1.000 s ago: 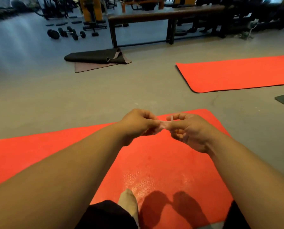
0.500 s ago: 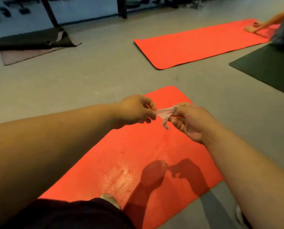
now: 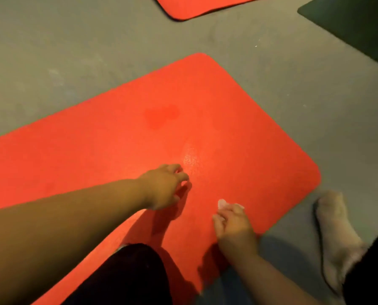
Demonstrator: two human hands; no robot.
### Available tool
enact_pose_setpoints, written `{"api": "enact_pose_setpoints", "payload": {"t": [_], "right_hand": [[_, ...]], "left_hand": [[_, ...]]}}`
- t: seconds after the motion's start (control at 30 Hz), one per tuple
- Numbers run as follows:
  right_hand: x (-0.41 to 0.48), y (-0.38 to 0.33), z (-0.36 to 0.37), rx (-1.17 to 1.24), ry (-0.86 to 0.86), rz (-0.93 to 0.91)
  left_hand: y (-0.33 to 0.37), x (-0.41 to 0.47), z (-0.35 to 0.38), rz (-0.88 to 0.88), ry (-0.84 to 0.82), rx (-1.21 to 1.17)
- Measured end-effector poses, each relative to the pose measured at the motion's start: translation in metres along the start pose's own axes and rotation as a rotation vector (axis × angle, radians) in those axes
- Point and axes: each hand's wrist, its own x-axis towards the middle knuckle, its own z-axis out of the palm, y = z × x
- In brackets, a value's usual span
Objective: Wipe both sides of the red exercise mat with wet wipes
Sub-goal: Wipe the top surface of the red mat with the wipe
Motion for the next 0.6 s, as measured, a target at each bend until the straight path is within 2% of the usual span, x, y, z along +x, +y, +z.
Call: {"api": "enact_pose_setpoints", "payload": {"t": [0.17,0.37,0.5,0.53,0.6], "right_hand": [[0.012,0.010,-0.011,-0.226,-0.070,-0.316],[0.023,0.008,-0.019,-0.250,-0.025,-0.290],[-0.009,0.018,-0.006,-0.267,-0.188,-0.525],[-0.002,0.029,-0.013,-0.284,-0.165,-0.532],[0.025,0.054,-0.037,-0.307,0.017,-0.328]], "left_hand": [[-0.014,0.022,0.031,-0.016,0.066,0.085],[-0.003,0.024,0.057,-0.112,0.155,-0.011],[0.000,0.021,0.059,-0.131,0.087,-0.004],[-0.002,0.019,0.060,-0.132,0.071,0.011],[-0.004,0.014,0.064,-0.125,0.036,0.045]]}}
